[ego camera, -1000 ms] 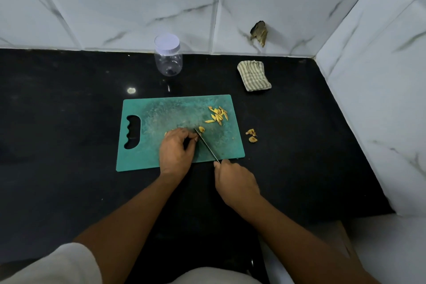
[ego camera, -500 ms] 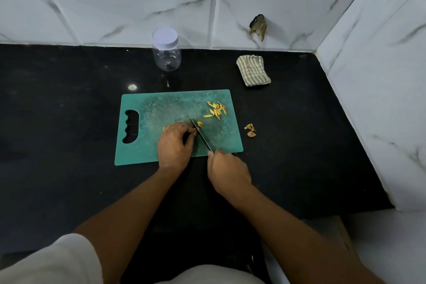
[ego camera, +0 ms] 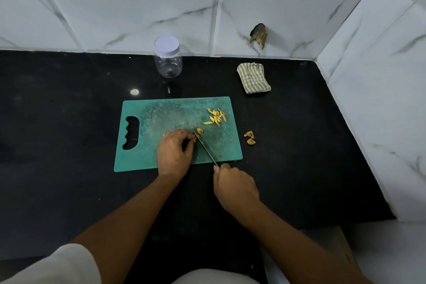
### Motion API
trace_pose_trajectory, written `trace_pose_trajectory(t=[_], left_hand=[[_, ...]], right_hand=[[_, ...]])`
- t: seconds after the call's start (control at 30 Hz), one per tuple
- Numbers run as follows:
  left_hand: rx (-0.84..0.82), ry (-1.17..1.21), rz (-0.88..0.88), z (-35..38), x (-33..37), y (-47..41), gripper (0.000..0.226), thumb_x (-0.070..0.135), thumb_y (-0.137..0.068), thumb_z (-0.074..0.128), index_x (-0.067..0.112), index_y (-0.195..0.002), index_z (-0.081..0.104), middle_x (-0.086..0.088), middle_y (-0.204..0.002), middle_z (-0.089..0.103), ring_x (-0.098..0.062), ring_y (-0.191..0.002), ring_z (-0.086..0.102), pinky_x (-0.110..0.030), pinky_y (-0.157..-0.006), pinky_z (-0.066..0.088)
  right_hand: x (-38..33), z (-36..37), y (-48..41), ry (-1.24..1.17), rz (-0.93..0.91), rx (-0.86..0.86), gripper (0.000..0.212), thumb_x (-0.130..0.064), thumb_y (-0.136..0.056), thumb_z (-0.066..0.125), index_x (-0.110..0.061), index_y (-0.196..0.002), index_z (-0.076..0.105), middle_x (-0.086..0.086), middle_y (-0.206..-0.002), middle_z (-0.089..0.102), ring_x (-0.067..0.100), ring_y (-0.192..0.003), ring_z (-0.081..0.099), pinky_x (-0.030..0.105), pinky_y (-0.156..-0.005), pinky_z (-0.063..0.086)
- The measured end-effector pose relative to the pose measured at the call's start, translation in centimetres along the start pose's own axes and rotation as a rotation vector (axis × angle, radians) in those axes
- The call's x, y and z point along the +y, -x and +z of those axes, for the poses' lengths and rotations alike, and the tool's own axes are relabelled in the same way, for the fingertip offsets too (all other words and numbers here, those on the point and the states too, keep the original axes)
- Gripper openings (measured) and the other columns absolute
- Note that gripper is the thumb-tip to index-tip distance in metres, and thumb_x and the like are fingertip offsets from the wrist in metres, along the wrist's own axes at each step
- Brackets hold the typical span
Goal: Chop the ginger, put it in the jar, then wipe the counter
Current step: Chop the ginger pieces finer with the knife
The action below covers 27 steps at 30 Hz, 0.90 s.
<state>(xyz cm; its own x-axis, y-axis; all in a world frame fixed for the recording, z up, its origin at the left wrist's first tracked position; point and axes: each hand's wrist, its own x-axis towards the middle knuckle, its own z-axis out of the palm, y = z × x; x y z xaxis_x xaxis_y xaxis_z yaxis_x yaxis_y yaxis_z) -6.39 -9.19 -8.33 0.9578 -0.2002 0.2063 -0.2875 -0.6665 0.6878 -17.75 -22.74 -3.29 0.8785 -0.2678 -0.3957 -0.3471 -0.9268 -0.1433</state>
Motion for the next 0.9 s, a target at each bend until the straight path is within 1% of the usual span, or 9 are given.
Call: trace_pose_trajectory(t=[0.03,0.13,0.2,0.27,0.37,0.53,0.6,0.77,0.9], left_hand=[[0.004,0.002,0.000,0.0,0.0,0.0,0.003,0.018,-0.090,0.075,0.020,-0.091,0.074,0.005,-0.097,0.073,-0.018,-0.089,0.061,-0.026,-0.071,0.039],[0.001,0.000,0.008,-0.1,0.3,0.1,0.003,0.017,-0.090,0.075,0.020,-0.090,0.073,0.006,-0.097,0.073,-0.016,-0.088,0.060,-0.026,-0.071,0.038],[0.008,0.002,0.004,0.0,0.1,0.0,0.004,0.017,-0.091,0.075,0.021,-0.090,0.073,0.007,-0.096,0.073,-0.016,-0.088,0.059,-0.026,-0.071,0.037],[-0.002,0.011,0.001,0.0,0.0,0.1,0.004,0.017,-0.090,0.075,0.020,-0.091,0.074,0.007,-0.096,0.073,-0.016,-0.089,0.059,-0.025,-0.072,0.038],[0.009,0.008,0.013,0.0,0.0,0.0,0.004,0.017,-0.089,0.075,0.019,-0.090,0.073,0.006,-0.094,0.072,-0.017,-0.088,0.060,-0.028,-0.074,0.044],[0.008,0.006,0.015,0.0,0.1,0.0,0.005,0.015,-0.090,0.075,0.020,-0.089,0.072,0.005,-0.094,0.072,-0.017,-0.087,0.059,-0.029,-0.072,0.042],[0.000,0.008,0.005,-0.1,0.1,0.1,0.002,0.017,-0.091,0.074,0.019,-0.091,0.073,0.006,-0.095,0.072,-0.016,-0.087,0.059,-0.029,-0.073,0.043],[0.007,0.027,0.003,0.0,0.0,0.1,0.003,0.020,-0.092,0.073,0.021,-0.089,0.072,0.007,-0.093,0.071,-0.016,-0.086,0.059,-0.033,-0.074,0.048],[0.008,0.030,0.004,-0.1,0.0,0.1,0.004,0.020,-0.092,0.073,0.022,-0.089,0.072,0.008,-0.092,0.071,-0.015,-0.086,0.059,-0.033,-0.074,0.048]], right_hand=[[0.3,-0.1,0.0,0.004,0.002,-0.001,0.048,-0.045,-0.111,0.021,-0.013,-0.114,0.056,0.004,-0.084,0.059,0.022,-0.077,0.060,0.038,-0.066,0.043],[-0.2,-0.4,-1.3,-0.010,0.007,0.023,0.048,-0.045,-0.111,0.022,-0.013,-0.112,0.058,0.007,-0.093,0.067,0.027,-0.085,0.067,0.038,-0.067,0.045],[-0.8,-0.7,-1.4,-0.014,-0.009,0.041,0.048,-0.044,-0.111,0.024,-0.012,-0.110,0.059,0.007,-0.094,0.068,0.027,-0.086,0.068,0.038,-0.067,0.045],[-0.4,-0.2,-0.7,-0.011,-0.030,0.021,0.048,-0.044,-0.111,0.023,-0.012,-0.112,0.058,0.007,-0.094,0.067,0.026,-0.085,0.068,0.039,-0.068,0.048],[0.8,0.0,0.1,-0.014,-0.012,-0.035,0.047,-0.046,-0.111,0.021,-0.015,-0.114,0.057,0.003,-0.087,0.064,0.022,-0.080,0.065,0.042,-0.073,0.055],[-0.9,-0.3,-1.4,-0.022,-0.016,0.035,0.048,-0.045,-0.111,0.024,-0.013,-0.112,0.059,0.008,-0.097,0.069,0.027,-0.089,0.069,0.038,-0.068,0.046],[-0.2,-0.2,-1.0,-0.024,-0.020,0.036,0.048,-0.045,-0.111,0.024,-0.012,-0.113,0.058,0.008,-0.098,0.069,0.028,-0.089,0.069,0.039,-0.068,0.046],[2.8,0.0,-0.3,-0.005,-0.022,-0.005,0.047,-0.049,-0.110,0.020,-0.019,-0.109,0.057,0.000,-0.081,0.062,0.017,-0.071,0.063,0.040,-0.069,0.055],[2.9,0.1,-0.8,-0.044,-0.004,0.035,0.052,-0.050,-0.110,0.018,-0.019,-0.103,0.059,0.000,-0.081,0.062,0.018,-0.071,0.063,0.045,-0.073,0.057]])
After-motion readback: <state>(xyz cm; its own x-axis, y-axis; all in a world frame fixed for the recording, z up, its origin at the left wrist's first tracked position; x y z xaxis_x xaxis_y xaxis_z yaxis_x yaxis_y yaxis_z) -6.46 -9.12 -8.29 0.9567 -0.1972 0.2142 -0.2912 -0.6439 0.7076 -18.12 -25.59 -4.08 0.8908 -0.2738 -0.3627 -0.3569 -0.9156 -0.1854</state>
